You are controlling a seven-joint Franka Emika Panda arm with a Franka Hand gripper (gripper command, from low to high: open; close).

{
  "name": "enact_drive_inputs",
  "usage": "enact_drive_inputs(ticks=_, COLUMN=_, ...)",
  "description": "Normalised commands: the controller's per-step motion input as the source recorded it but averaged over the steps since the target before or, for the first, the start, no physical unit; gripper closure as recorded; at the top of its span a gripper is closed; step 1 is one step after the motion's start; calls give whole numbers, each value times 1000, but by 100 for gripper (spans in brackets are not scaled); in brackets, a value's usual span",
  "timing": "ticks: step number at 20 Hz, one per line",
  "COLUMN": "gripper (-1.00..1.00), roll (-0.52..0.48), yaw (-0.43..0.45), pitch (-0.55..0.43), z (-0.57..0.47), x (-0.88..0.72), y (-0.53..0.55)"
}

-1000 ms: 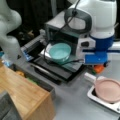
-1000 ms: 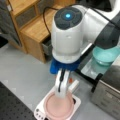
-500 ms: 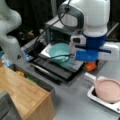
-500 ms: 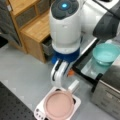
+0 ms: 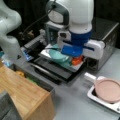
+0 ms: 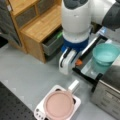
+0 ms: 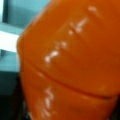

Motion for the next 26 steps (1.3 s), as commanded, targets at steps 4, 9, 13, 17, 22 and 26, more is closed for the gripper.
enact_drive_inputs(ticks=4, gripper=100, roll=65, yaw=-211, pitch=-238, z=-179, x=-695, y=43)
enact_drive_inputs(ticks=9, gripper=100, roll=112, yaw=-166, pitch=-222, z=-145, x=-609, y=45)
enact_drive_inputs(ticks=13, gripper=100, roll=103, yaw=-177, pitch=-203, z=-192, x=-542, y=68)
enact_drive_inputs(ticks=17, gripper=100, roll=83, yaw=-183, pitch=-199, z=-177, x=-498, y=166)
enact_drive_inputs(ticks=22, gripper=100, roll=74, yaw=-202, pitch=-208, z=-153, x=-462, y=245)
enact_drive_inputs(ticks=26, gripper=100, roll=71, yaw=-201, pitch=-195, z=-165, x=-442, y=233)
